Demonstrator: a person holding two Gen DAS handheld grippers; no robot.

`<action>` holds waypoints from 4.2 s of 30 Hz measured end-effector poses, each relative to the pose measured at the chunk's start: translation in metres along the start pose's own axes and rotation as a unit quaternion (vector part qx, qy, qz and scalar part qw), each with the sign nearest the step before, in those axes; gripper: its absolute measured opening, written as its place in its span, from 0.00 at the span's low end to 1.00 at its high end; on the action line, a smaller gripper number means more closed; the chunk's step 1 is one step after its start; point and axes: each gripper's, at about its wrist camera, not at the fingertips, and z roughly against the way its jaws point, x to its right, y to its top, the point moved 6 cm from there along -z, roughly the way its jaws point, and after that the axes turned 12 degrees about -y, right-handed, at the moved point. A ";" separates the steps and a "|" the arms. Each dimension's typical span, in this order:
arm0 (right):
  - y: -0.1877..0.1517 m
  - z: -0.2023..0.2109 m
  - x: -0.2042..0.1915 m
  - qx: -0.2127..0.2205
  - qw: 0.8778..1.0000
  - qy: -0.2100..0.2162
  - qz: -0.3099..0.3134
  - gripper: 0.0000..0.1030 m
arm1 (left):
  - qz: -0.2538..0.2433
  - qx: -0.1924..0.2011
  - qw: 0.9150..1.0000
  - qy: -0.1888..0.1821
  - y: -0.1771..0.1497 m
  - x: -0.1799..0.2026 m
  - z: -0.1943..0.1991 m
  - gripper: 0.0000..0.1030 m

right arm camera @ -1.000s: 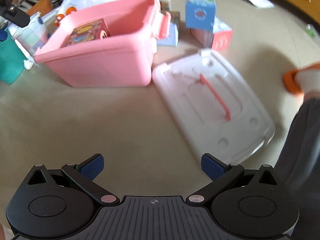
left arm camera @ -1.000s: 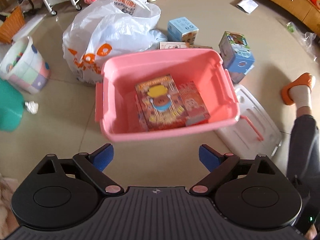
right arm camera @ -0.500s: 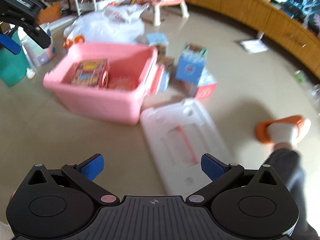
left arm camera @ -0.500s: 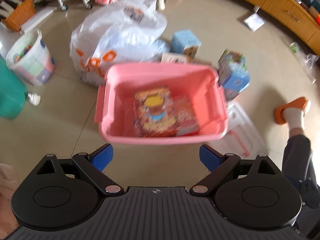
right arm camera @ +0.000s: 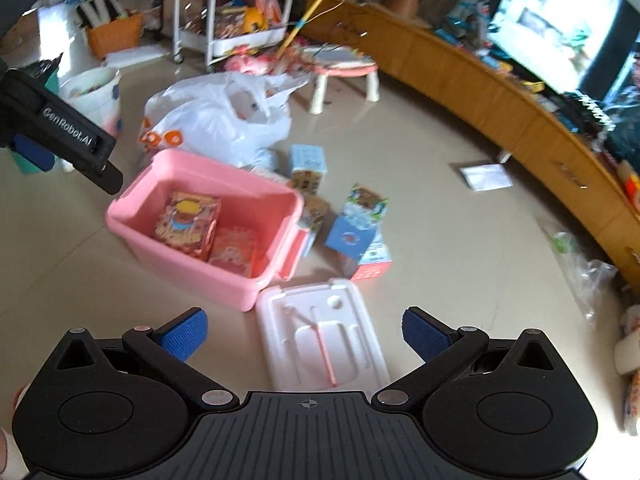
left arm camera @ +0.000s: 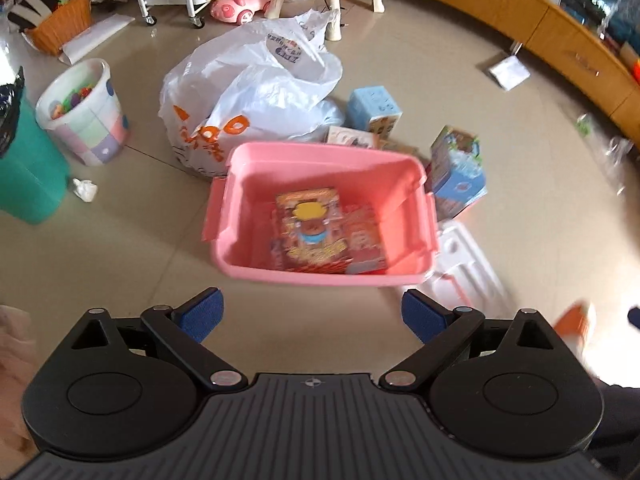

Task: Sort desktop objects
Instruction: 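Move the right tool over the pink handle of the white lid, then lower the right tool onto the lid's pink handle and close it, then lift the white lid by its handle with the right tool over the bin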

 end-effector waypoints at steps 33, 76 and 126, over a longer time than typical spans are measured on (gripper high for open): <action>-0.041 -0.259 -0.003 -0.127 0.982 0.111 0.083 0.67 | 0.043 -0.099 0.993 -0.052 0.024 0.007 -0.074 0.95; -0.107 -0.344 -0.023 -0.230 0.960 0.107 0.119 0.06 | 0.084 -0.123 0.987 -0.067 0.029 0.017 -0.119 0.95; 0.040 -0.155 -0.085 -0.065 0.907 0.130 0.396 0.05 | 0.065 -0.093 0.993 -0.033 0.040 -0.048 -0.065 0.95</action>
